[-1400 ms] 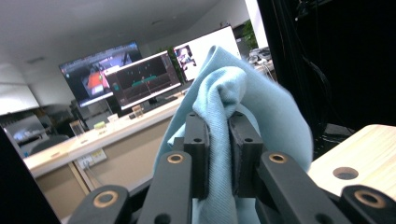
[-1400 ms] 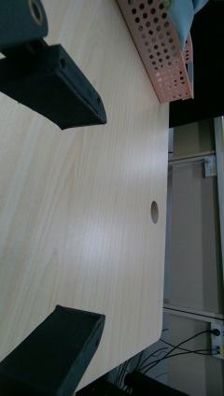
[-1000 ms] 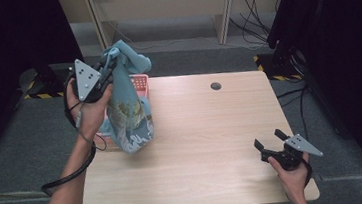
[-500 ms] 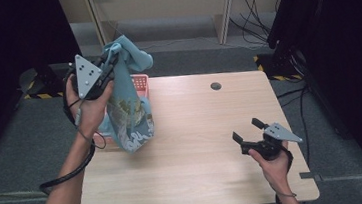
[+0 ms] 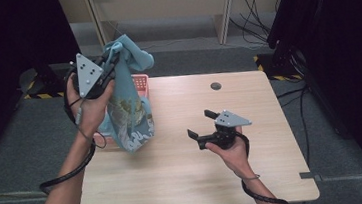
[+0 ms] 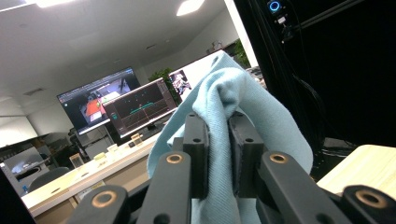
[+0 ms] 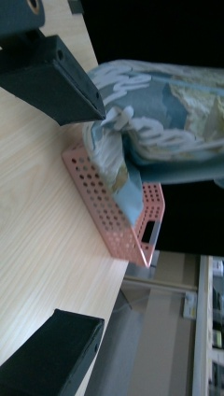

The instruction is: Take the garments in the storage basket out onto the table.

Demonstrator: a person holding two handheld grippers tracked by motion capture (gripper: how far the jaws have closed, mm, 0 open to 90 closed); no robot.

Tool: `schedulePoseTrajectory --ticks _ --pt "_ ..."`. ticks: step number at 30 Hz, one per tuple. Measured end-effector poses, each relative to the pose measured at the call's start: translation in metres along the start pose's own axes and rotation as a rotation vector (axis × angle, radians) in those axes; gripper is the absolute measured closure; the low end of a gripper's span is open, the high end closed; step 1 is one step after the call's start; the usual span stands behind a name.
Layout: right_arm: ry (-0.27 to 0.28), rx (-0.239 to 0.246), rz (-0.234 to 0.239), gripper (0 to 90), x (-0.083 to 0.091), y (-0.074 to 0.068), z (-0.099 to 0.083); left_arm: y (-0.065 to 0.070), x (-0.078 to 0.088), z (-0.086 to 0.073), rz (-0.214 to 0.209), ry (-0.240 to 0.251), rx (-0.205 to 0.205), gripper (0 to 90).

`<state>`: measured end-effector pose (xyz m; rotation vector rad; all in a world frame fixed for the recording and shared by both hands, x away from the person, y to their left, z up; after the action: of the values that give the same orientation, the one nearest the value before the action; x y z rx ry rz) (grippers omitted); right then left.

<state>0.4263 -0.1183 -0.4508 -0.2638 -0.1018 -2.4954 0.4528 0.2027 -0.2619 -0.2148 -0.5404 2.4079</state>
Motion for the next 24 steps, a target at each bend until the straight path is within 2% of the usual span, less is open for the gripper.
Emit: schedulePoseTrajectory --ticks 5,10,14,24 --pt "-0.003 0.018 0.062 2.0 -0.019 -0.022 0.007 0.001 0.000 0.000 -0.002 -0.005 -0.005 79.2" --pt "-0.015 0.042 0.140 1.6 -0.042 -0.050 0.014 0.001 0.000 0.000 -0.003 -0.010 -0.012 79.2" --pt "-0.031 0.054 0.178 1.3 -0.060 -0.068 0.015 0.002 -0.001 0.000 -0.007 -0.015 -0.016 79.2" --pt "-0.073 0.066 0.213 1.2 -0.093 -0.093 0.013 0.003 -0.001 0.001 -0.012 -0.016 -0.022 79.1"
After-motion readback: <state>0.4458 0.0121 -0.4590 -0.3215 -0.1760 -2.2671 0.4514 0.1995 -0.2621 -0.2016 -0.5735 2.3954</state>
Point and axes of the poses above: each handheld gripper's, and its own axes: x roughly backward along the jaws, z roughly out of its top, y roughly to its right, the point moved 2 cm from there along -x, roughly forward along the jaws, and after that the axes turned 15 degrees about -z, right-handed, at the moved point
